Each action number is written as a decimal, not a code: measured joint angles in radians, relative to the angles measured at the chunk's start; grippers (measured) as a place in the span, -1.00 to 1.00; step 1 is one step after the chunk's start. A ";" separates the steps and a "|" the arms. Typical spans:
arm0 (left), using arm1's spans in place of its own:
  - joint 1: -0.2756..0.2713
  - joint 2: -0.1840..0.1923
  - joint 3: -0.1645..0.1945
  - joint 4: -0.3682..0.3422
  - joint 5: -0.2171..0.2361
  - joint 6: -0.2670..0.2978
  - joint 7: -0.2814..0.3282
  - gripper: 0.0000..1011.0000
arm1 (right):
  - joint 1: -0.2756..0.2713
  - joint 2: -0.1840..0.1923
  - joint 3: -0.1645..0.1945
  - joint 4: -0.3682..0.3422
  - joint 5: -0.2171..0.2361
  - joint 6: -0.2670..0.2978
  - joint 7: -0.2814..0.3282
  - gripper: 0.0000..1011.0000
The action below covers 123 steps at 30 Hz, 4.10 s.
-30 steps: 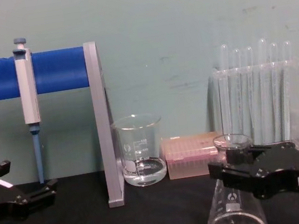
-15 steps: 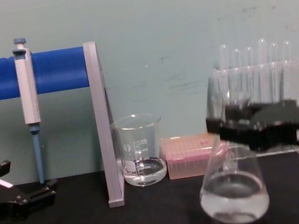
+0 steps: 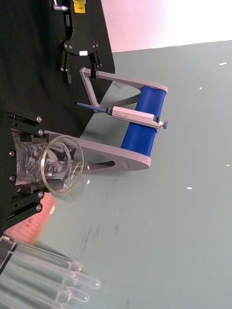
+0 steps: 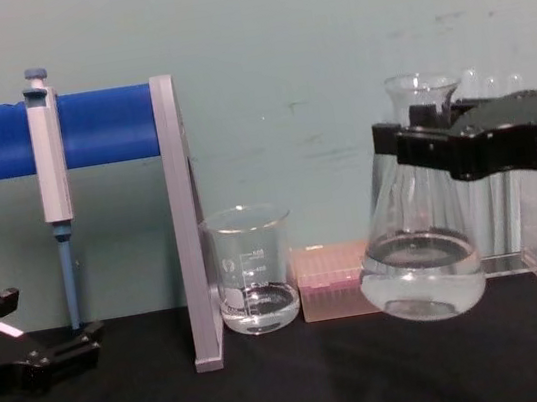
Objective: Grasp the erlenmeyer flask with one hand, shake it three times, then place it back.
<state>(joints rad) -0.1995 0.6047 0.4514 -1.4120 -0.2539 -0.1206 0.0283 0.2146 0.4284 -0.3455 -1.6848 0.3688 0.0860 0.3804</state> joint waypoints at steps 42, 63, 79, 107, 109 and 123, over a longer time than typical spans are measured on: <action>0.000 0.000 0.000 0.000 0.000 0.000 0.000 0.98 | -0.009 -0.008 -0.016 0.000 -0.007 0.025 0.007 -0.10; 0.000 0.000 0.000 0.000 0.000 0.000 0.000 0.98 | -0.001 -0.009 -0.097 -0.014 0.035 0.030 0.066 -0.10; 0.000 0.000 0.000 0.000 0.000 0.000 0.000 0.98 | 0.011 -0.001 -0.127 -0.011 0.055 0.028 0.073 -0.10; 0.000 0.000 0.000 0.000 0.000 0.000 0.000 0.98 | -0.051 -0.098 0.018 -0.006 -0.124 0.046 -0.284 -0.10; 0.000 0.000 0.000 0.000 0.000 0.000 0.000 0.98 | -0.054 -0.108 0.028 -0.005 -0.135 0.052 -0.300 -0.10; 0.000 0.000 0.000 0.000 0.000 0.000 0.000 0.98 | -0.067 -0.148 0.069 0.000 -0.181 0.066 -0.340 -0.10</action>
<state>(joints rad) -0.1995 0.6047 0.4514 -1.4120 -0.2539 -0.1205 0.0283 0.1473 0.2809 -0.2764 -1.6851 0.1875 0.1516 0.0401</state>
